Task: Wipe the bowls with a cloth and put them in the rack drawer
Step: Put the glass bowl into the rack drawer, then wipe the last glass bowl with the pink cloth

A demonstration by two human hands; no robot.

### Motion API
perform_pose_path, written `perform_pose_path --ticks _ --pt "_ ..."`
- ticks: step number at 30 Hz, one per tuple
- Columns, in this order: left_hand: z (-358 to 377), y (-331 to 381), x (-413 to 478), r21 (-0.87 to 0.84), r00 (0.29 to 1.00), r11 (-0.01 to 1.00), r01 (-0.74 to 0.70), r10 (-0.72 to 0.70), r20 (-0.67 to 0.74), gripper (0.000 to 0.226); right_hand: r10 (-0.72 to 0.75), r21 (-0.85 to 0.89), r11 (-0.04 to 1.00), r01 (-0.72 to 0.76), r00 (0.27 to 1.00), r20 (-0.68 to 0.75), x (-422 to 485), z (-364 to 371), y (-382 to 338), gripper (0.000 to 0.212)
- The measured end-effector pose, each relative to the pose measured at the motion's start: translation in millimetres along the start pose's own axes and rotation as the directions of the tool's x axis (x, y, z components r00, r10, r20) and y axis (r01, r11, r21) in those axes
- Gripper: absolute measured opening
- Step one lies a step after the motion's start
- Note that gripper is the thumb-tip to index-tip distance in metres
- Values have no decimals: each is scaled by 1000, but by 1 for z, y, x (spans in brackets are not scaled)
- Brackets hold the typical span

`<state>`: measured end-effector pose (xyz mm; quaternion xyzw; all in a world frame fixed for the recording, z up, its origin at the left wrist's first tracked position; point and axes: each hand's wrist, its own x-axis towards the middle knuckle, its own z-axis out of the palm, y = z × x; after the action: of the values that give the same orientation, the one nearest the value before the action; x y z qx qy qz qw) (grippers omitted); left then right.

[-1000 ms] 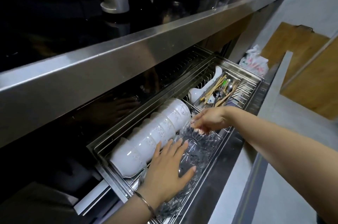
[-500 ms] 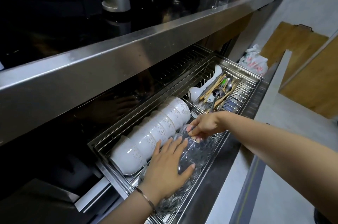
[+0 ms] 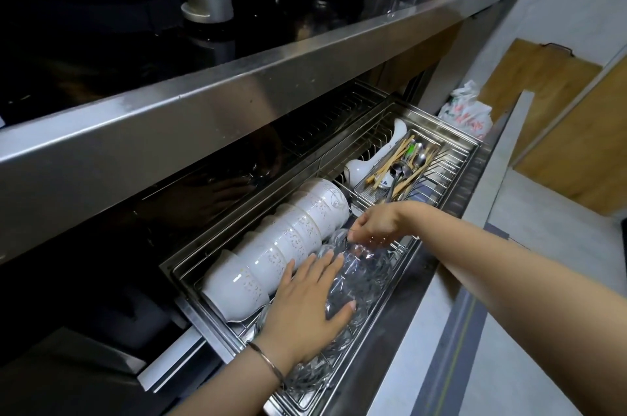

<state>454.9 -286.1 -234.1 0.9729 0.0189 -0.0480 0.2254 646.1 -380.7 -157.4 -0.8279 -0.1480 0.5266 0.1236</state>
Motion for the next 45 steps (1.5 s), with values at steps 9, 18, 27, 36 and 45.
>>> perform_pose_path --ticks 9,18,27,36,45 --pt "-35 9 -23 6 999 1000 -30 30 -30 63 -343 4 852 524 564 -751 -62 8 5 17" --pt "-185 18 -118 399 928 905 -149 267 -258 50 -625 -245 667 704 348 -699 -189 66 -54 23" --pt "-285 -4 -250 370 836 925 -84 268 -479 46 -804 -420 506 753 235 -546 -257 144 -157 28" --pt "-316 -75 -351 209 774 958 195 -19 -633 58 -912 -609 408 680 284 -295 -271 220 -255 41" --pt "-336 -89 -388 -23 723 985 169 -140 -677 58 -925 -849 379 368 160 -343 -258 227 -291 25"
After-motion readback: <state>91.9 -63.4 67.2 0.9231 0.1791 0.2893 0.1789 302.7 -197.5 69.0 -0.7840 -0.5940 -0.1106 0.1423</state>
